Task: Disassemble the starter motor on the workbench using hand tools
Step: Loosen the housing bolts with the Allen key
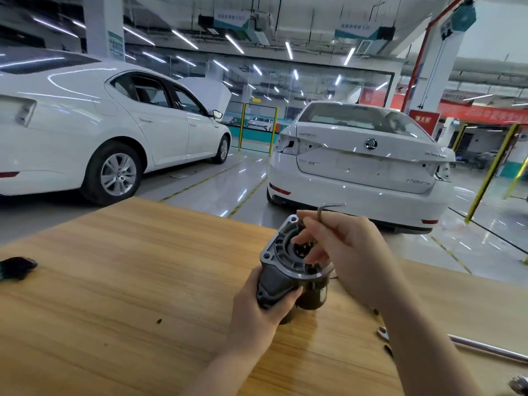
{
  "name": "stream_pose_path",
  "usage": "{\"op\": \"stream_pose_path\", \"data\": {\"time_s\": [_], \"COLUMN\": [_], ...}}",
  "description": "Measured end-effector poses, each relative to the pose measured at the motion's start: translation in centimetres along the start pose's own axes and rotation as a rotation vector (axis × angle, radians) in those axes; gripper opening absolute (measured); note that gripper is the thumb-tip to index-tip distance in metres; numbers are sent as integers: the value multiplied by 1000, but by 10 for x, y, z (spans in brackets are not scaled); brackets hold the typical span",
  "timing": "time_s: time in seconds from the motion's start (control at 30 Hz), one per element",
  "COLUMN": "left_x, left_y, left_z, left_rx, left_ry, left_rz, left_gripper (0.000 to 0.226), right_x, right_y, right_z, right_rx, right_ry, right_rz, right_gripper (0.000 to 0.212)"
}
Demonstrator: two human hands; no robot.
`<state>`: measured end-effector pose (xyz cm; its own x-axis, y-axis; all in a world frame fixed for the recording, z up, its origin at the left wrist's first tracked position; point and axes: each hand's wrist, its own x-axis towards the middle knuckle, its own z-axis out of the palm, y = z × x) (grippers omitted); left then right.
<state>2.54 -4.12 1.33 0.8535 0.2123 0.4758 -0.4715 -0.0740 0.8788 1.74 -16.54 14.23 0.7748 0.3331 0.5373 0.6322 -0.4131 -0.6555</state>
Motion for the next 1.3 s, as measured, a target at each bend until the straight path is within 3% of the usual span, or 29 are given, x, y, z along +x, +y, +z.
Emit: {"op": "stream_pose_path", "data": {"time_s": [0.1,0.23,0.37,0.57,0.9,1.03,1.2,1.3], "left_x": [-1,-2,-1,2,1,1,0,1], "left_y": [-1,-3,-3,-3,-3,-3,-5,-6], "left_z": [1,3,2,1,1,1,1,2], "left_rx": [29,16,2,-37,-30,-38,-39,-47], "left_ry": [-6,6,-10,-41,-41,-37,-38,-21], "left_rz": [20,37,47,44,37,29,12,9], "left_gripper": [41,42,42,51,55,50,51,54], "right_x": [-1,-5,-8,-7,-7,-8,-6,-5], "right_y": [-1,4,5,8,10,10,13,14], "right_z": [5,6,-1,-6,-14,-9,0,1], "right_rx": [-12,-35,-27,-26,-46,-15,-72,-86], "right_ry": [39,109,139,122,-60,-57,-68,-81], "right_rz": [17,24,27,6,-58,-70,-77,-66], "right_gripper": [11,28,28,23,17,2,23,25]}}
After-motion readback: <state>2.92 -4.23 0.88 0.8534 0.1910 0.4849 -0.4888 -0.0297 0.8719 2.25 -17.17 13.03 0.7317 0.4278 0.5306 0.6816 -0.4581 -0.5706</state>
